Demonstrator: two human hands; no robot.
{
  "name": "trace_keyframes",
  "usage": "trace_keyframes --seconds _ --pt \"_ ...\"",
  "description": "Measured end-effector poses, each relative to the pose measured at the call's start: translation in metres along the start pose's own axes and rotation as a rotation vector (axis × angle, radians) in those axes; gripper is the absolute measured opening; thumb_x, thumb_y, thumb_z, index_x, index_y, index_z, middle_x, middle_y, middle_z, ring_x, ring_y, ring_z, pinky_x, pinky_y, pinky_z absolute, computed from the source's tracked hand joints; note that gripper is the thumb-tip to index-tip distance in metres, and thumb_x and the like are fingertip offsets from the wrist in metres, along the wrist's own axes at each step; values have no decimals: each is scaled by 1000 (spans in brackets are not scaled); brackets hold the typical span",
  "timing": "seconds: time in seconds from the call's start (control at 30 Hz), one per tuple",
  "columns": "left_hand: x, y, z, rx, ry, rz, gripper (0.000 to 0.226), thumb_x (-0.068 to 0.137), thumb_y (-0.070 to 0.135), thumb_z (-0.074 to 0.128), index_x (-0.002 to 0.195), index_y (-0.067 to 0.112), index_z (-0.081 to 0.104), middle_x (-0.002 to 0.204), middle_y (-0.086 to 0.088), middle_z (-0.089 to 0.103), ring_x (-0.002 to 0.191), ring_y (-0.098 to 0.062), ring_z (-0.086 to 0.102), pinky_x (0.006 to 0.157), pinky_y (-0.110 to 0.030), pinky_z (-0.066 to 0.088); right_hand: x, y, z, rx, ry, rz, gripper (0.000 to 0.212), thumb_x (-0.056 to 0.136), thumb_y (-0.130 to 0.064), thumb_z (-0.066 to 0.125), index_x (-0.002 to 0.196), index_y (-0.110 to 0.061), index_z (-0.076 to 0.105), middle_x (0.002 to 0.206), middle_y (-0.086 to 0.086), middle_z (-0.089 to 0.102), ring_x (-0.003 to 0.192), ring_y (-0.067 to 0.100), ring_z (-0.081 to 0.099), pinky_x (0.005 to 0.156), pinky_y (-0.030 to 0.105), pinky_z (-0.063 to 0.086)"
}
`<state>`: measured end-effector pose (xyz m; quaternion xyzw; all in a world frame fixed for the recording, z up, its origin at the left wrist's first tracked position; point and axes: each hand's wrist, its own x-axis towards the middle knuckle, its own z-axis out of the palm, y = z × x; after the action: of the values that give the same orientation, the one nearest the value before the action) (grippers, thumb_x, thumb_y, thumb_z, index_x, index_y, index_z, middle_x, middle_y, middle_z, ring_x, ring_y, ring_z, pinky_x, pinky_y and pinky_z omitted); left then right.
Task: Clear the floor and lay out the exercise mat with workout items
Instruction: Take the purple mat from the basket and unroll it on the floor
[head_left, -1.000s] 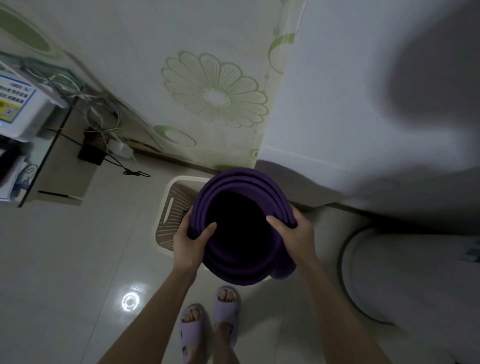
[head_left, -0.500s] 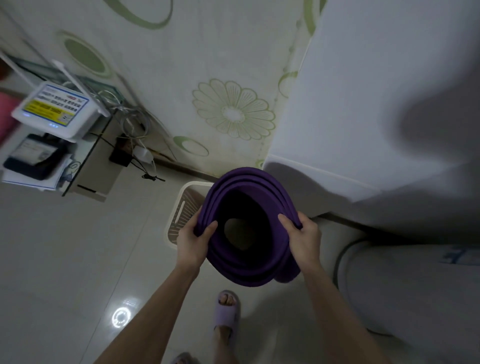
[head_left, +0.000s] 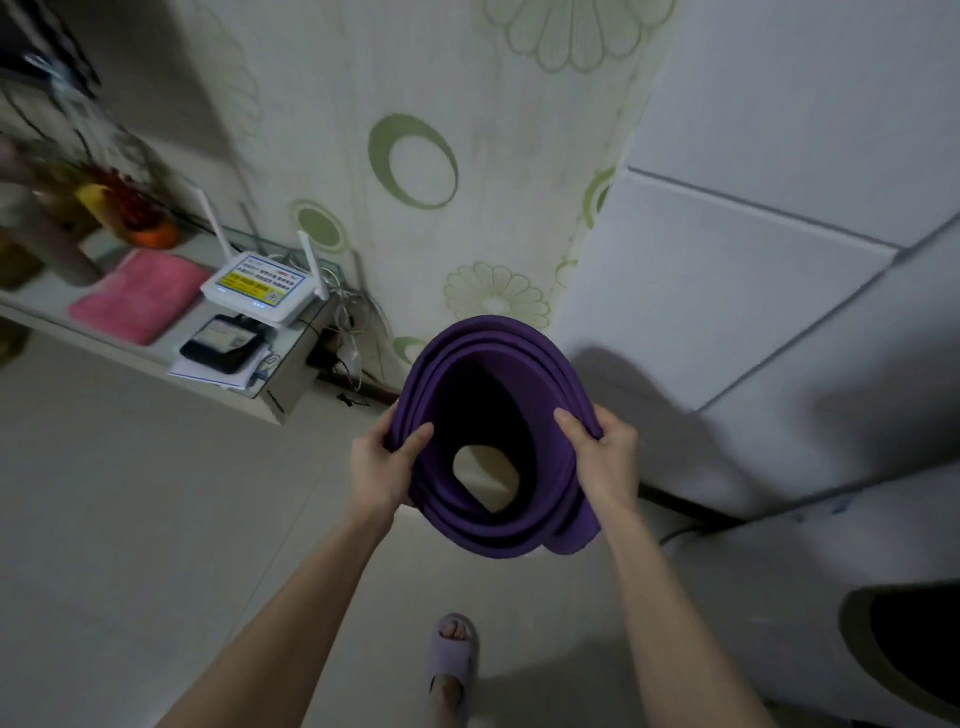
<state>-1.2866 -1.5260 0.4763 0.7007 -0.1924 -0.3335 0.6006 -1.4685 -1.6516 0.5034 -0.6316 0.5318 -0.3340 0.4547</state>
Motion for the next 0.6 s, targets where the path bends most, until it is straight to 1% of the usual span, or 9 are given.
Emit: trace_keyframes --seconds 0.07,0.1,0.13,0.2,0.27,0.33,0.43,0.5,0.6 --pt "-16 16 -19 -15 31 48 34 85 11 67 118 17 62 87 7 71 65 -4 68 47 -17 52 -18 -24 2 38 -14 -41 5 86 -24 68 88 -28 69 78 -10 71 75 10 67 72 26 53" --pt "-28 27 -34 -21 45 72 34 84 11 68 117 15 64 88 5 72 68 -5 69 52 -19 54 -33 -40 4 52 -24 -63 5 86 -23 68 88 -27 69 78 -9 71 75 10 67 72 24 53" --pt "-37 34 -46 -31 53 90 33 84 11 68 117 13 64 90 3 72 73 -7 69 61 -23 56 -43 -50 7 66 -31 -80 5 86 -22 69 89 -26 70 78 -10 71 74 9 67 71 21 52" --pt "-59 51 -77 -60 73 124 33 84 11 68 116 11 64 95 -1 73 82 -12 69 76 -31 57 -70 -76 16 88 -49 -127 5 85 -22 69 89 -23 70 76 -12 70 70 5 66 65 12 49" --pt "-76 63 -103 -85 95 151 32 83 10 69 115 12 65 98 -3 73 83 -13 69 79 -32 57 -89 -94 27 98 -71 -153 5 85 -23 69 89 -25 70 74 -15 69 66 -2 64 60 8 46" --pt "-99 76 -139 -100 151 176 29 83 10 69 112 15 66 96 -2 73 84 -15 70 80 -36 57 -116 -117 45 94 -108 -187 6 85 -25 69 90 -27 68 77 -13 70 69 0 65 62 12 48" --pt "-123 85 -187 -117 241 178 27 83 10 69 110 17 67 92 -2 73 86 -22 70 82 -42 56 -143 -141 77 53 -155 -222 4 84 -30 70 85 -27 68 77 -8 70 75 14 66 71 28 51" --pt "-136 87 -215 -116 292 182 28 83 10 68 110 16 67 92 -1 73 85 -22 70 82 -43 56 -156 -151 98 23 -178 -261 7 82 -33 71 80 -27 67 70 -12 67 70 13 64 69 30 50" --pt "-158 83 -265 -123 402 187 27 84 11 68 109 19 67 91 4 72 83 -17 70 80 -40 57 -182 -167 141 15 -283 -288 11 81 -33 72 78 -22 69 65 -12 66 64 11 60 68 30 48"
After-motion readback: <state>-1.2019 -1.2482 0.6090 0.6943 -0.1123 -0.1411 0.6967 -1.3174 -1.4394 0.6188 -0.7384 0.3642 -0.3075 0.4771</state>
